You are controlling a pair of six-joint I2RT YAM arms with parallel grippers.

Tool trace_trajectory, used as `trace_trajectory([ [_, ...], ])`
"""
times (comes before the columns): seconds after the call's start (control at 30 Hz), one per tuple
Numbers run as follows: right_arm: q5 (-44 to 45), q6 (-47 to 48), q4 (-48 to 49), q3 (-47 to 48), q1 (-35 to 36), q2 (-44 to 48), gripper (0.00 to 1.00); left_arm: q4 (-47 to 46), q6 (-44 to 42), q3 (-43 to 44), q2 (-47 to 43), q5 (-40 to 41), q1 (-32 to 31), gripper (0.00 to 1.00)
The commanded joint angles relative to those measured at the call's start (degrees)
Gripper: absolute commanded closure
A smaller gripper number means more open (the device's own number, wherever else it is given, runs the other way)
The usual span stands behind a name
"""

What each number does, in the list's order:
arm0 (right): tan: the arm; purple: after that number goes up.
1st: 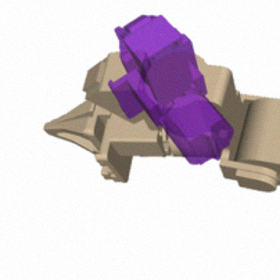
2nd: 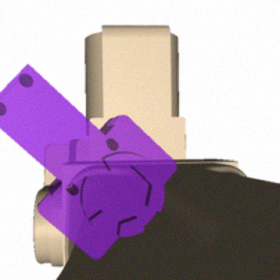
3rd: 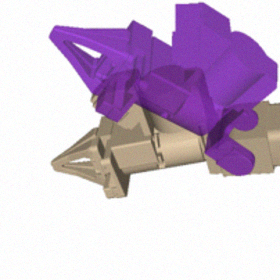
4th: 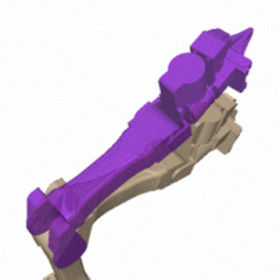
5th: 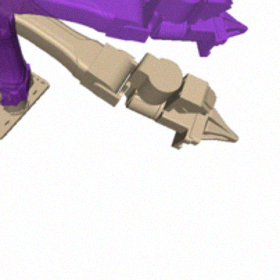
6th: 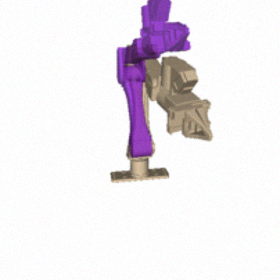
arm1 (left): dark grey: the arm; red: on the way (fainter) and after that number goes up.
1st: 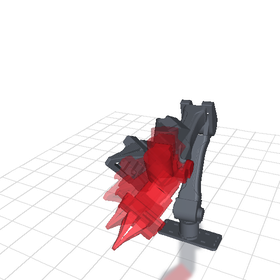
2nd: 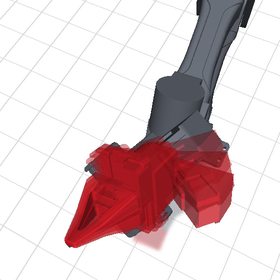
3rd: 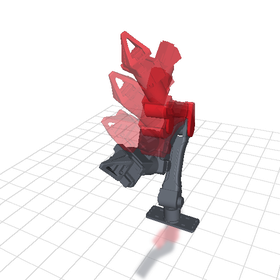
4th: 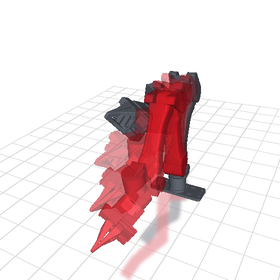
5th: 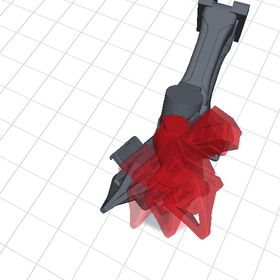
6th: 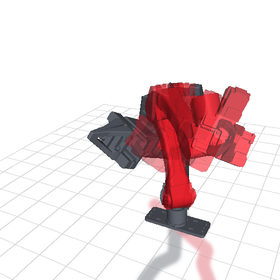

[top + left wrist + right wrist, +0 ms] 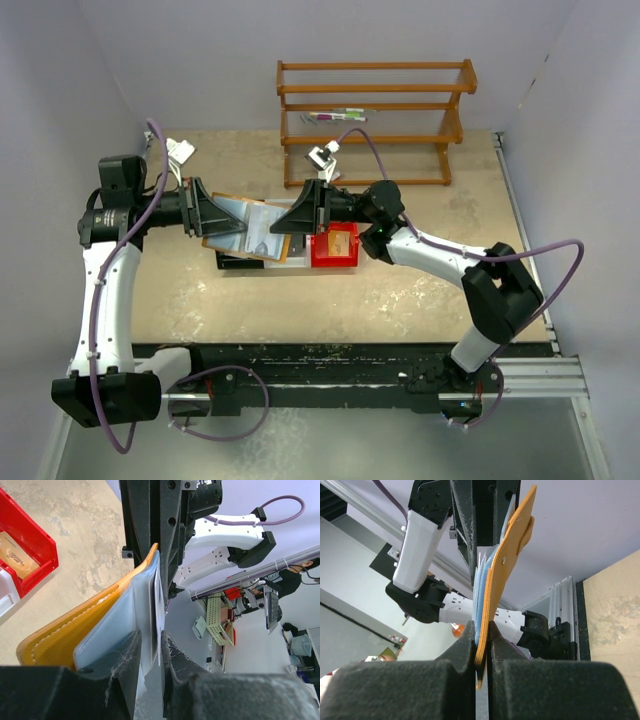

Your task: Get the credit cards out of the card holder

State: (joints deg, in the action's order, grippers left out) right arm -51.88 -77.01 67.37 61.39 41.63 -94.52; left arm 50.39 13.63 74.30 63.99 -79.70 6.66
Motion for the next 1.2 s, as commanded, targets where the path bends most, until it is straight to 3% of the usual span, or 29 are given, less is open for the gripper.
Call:
trace_trajectory([
  [0.0, 2.12, 1.87, -0.03, 3.29, 0.69, 0.64, 1.0, -3.13, 1.4, -0.47, -0.62, -0.47, -0.23, 0.75],
  [0.33, 4.31, 8.7, -10.76, 2.98, 0.73, 3.54, 1.0, 0.7, -1.85, 2.42, -0.19, 0.05, -0.24, 0.76],
  [0.9, 0.16, 3.74, -0.19, 1.98, 0.56, 3.08, 1.0, 2.04, -5.08, 2.08, 0.58, 5.8, -0.18, 0.73],
  [1.17, 0.76, 3.29, -1.42, 3.09, 0.66, 2.31, 1.0, -2.34, 0.45, 0.03, -0.04, 0.79, -0.24, 0.67],
])
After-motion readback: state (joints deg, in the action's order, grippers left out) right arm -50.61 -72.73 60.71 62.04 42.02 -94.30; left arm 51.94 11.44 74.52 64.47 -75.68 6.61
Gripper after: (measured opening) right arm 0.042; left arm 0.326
